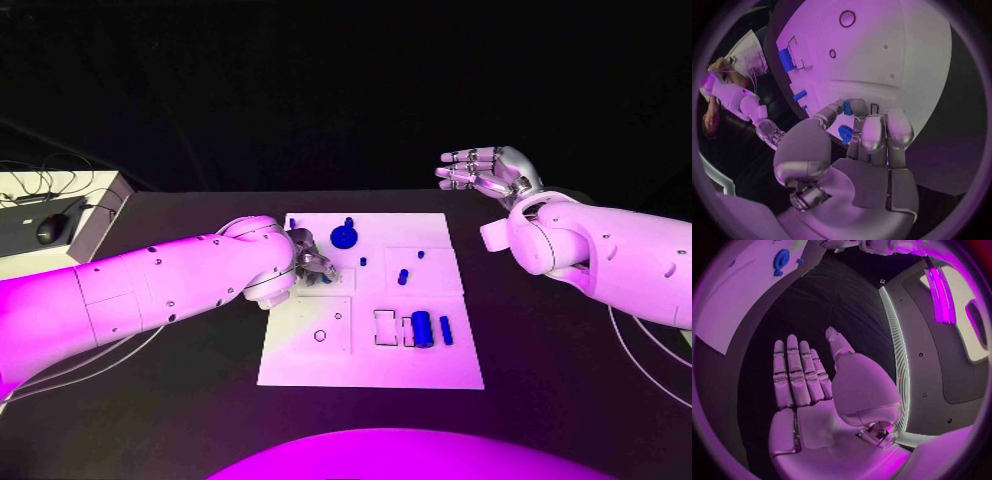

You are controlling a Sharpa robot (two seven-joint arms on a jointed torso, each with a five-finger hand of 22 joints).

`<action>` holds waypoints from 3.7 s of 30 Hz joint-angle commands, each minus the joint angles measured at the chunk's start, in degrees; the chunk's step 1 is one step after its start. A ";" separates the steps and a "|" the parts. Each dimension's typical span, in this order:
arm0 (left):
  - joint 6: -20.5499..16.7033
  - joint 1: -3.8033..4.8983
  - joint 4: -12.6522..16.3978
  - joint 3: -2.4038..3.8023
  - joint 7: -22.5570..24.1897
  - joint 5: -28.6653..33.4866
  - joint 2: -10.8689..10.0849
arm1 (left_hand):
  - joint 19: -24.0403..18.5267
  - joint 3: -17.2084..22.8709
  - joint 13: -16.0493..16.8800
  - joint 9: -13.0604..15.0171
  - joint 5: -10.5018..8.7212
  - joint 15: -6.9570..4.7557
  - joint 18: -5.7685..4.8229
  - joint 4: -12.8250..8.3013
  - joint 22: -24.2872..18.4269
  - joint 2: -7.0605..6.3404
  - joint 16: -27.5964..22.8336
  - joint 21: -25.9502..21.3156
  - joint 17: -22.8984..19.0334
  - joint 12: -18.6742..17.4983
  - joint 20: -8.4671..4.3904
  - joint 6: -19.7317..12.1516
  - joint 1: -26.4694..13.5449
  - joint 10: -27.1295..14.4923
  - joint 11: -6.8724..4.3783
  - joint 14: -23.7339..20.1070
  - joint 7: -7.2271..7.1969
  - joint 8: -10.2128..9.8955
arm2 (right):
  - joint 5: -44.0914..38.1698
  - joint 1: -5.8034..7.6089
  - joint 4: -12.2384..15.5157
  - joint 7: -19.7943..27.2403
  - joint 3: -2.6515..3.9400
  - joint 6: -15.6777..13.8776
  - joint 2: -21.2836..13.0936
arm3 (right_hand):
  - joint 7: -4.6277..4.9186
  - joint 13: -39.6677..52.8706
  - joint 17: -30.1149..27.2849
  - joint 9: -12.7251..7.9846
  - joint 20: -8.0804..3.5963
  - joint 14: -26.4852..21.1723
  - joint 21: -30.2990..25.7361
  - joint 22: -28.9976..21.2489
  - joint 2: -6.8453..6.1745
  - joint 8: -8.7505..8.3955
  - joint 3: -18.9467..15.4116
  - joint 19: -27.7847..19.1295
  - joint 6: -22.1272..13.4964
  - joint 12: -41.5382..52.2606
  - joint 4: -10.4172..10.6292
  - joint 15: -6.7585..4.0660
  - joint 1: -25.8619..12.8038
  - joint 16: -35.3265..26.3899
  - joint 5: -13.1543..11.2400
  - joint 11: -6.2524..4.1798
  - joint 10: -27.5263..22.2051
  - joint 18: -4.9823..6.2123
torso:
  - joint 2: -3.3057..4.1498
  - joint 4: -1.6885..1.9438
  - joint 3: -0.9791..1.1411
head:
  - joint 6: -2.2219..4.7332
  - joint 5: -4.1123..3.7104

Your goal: Assemble the parts on the task board

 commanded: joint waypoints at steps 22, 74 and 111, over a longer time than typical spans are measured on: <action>0.70 -0.12 0.04 0.00 0.49 -0.24 -0.24 | 0.72 -22.88 0.40 0.66 -0.72 -0.49 -0.88 6.32 0.81 1.94 0.25 -0.91 -0.33 0.05 -0.23 5.44 5.20 1.34 -1.28 -0.09 -4.95 -0.49 | -0.31 0.00 0.23 0.24 0.03 0.71 -0.30 | 0.40 -0.08 -0.06 -0.02 0.04 -0.53 -0.12 -0.01 0.12 -0.32 -0.28 -0.37 -0.32 0.04 0.20 -0.01 0.27 -0.24 0.19 0.22 -0.42 -0.36 | 0.02 -0.02 -0.02 | 0.23 -0.32; 3.80 -0.11 2.56 9.10 2.05 5.48 -5.50 | -0.65 -40.49 -1.29 -12.63 -0.62 0.83 0.71 9.88 -0.25 4.37 -2.69 -4.86 -3.15 0.85 1.11 2.99 10.25 -2.64 1.13 -0.98 -0.69 -10.96 | -0.31 -0.24 -0.27 0.34 0.03 0.69 -0.32 | 0.42 -0.08 -0.06 -0.01 0.31 -0.73 -0.23 -0.03 0.15 -0.24 -0.37 -1.04 -0.45 0.17 0.17 0.06 0.36 -0.23 0.21 0.25 -0.51 -0.37 | -0.06 0.06 0.00 | 0.82 -0.14; 5.28 1.53 -22.70 11.06 4.39 2.06 1.87 | -1.68 -38.24 -13.27 -40.54 -1.67 2.92 3.64 20.69 -1.07 -0.08 -4.35 -9.40 -2.83 2.70 4.27 -2.99 10.38 -7.12 3.82 -1.43 3.21 -9.17 | -0.31 -0.31 0.01 0.42 0.03 0.55 -0.78 | 0.42 -0.09 -0.06 -0.01 0.30 -0.71 -0.17 0.00 0.19 -0.22 -0.34 -1.08 -0.42 0.19 0.15 0.06 0.36 -0.23 0.22 0.25 -0.50 -0.37 | 0.22 -0.14 -0.18 | 3.90 1.73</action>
